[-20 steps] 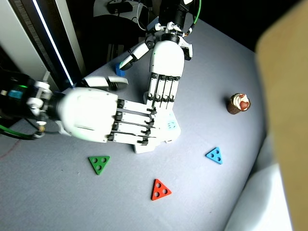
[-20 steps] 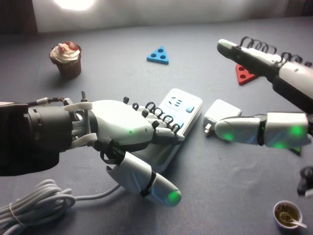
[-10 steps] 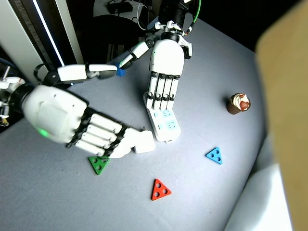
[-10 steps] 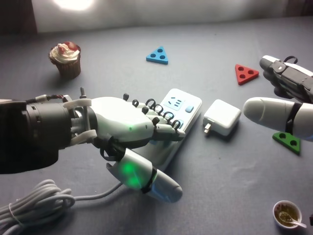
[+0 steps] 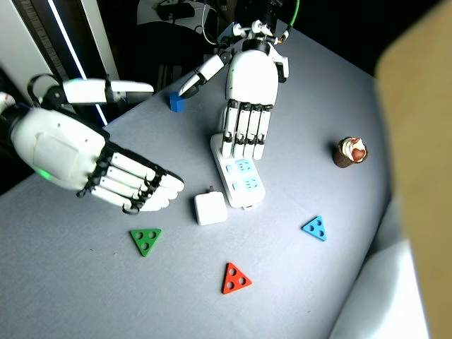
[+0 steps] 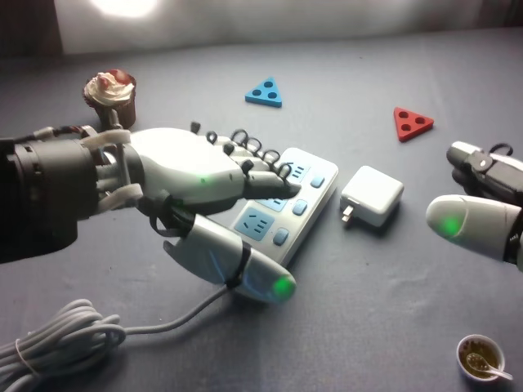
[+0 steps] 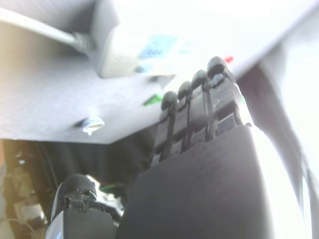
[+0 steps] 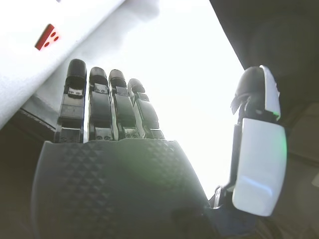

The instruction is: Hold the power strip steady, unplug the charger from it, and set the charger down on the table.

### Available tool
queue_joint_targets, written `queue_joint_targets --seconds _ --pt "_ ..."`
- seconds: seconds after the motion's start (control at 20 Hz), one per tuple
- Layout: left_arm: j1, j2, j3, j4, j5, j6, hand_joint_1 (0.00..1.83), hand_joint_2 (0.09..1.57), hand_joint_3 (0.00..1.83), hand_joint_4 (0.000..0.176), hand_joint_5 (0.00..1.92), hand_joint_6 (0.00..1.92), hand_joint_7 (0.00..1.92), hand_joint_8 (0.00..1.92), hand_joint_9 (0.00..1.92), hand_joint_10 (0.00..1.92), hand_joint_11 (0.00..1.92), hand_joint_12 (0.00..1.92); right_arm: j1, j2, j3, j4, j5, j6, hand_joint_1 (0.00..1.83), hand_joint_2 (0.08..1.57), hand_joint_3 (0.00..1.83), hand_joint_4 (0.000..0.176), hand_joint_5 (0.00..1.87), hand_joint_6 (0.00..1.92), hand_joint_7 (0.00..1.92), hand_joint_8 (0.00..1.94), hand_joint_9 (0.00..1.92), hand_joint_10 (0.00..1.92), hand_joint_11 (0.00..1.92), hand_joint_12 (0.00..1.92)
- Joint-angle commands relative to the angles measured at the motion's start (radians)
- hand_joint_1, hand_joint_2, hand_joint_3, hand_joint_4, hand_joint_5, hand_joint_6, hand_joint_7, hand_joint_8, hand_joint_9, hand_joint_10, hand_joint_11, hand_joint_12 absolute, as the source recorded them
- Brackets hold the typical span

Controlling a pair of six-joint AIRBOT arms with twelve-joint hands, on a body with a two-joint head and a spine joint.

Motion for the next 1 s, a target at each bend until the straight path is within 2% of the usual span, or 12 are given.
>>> queue_joint_targets --seconds 0.0,0.4,0.8,0.95 --pt "-0.018 0.003 -0.002 -0.006 -0.052 -0.006 0.0 0.9 0.0 0.0 0.13 0.01 0.11 0.01 0.07 0.01 0.08 0.04 -0.001 0.018 -0.005 -0.036 0.111 0.011 0.29 0.81 0.0 0.0 0.07 0.0 0.09 0.0 0.09 0.0 0.0 0.35" --pt "-0.122 0.053 -0.03 0.005 -0.021 -0.006 0.0 0.92 0.0 0.0 0.12 0.0 0.1 0.01 0.07 0.01 0.11 0.05 -0.003 0.027 -0.012 0.016 0.11 0.011 0.14 0.81 0.0 0.0 0.06 0.01 0.09 0.01 0.09 0.01 0.02 0.3" --pt "-0.202 0.071 -0.054 0.01 0.031 -0.007 0.0 0.93 0.0 0.0 0.12 0.0 0.1 0.0 0.06 0.0 0.08 0.03 -0.002 0.045 -0.01 0.034 0.067 0.012 0.1 0.84 0.01 0.0 0.02 0.0 0.05 0.0 0.05 0.0 0.0 0.26" --pt "-0.218 0.074 -0.073 0.002 0.046 -0.007 0.0 0.93 0.0 0.0 0.07 0.0 0.07 0.0 0.04 0.0 0.02 0.01 -0.003 0.066 -0.018 0.034 0.053 0.027 0.13 0.93 0.01 0.0 0.02 0.0 0.05 0.01 0.05 0.01 0.01 0.16"
